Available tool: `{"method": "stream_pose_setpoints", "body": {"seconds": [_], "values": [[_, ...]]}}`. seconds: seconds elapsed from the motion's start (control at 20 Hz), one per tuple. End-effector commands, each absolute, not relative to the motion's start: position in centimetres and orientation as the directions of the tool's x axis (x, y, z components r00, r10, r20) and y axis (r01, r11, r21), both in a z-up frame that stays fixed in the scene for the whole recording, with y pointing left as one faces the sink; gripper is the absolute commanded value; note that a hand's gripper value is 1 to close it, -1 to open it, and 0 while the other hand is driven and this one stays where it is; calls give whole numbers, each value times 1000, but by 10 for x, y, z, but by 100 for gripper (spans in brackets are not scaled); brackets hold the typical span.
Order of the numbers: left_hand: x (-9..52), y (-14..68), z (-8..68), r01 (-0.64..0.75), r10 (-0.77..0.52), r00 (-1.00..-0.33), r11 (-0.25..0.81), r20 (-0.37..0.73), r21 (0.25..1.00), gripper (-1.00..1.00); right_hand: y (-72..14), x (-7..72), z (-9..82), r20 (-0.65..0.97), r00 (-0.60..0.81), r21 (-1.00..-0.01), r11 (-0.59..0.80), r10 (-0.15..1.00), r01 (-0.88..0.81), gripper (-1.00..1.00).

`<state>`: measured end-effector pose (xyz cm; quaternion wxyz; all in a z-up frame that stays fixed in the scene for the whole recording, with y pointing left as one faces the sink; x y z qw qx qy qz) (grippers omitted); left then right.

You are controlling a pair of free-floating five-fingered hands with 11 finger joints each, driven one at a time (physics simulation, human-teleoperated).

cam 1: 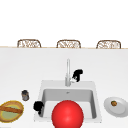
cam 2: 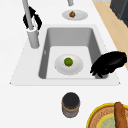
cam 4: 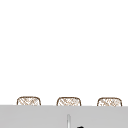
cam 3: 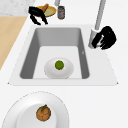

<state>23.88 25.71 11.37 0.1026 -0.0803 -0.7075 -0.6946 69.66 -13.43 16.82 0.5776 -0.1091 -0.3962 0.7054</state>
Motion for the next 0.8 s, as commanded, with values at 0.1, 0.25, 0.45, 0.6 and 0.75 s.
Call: {"method": "stream_pose_setpoints", "body": {"seconds": [0.1,0.25,0.45,0.6,0.75], "values": [[239,257,114,256,-29,-966,22,257,966,0,-118,700,195,293,-305,-678,-27,906,-734,100],[239,257,114,256,-29,-966,22,257,966,0,-106,698,192,270,-304,-683,-41,913,-729,100],[239,257,114,256,-29,-966,22,257,966,0,-109,696,189,226,-304,-690,-68,926,-721,100],[239,257,114,256,-29,-966,22,257,966,0,-103,695,190,243,-294,-682,-53,924,-729,100],[239,257,114,256,-29,-966,22,257,966,0,-102,694,185,242,-281,-663,-53,929,-746,100]]}}
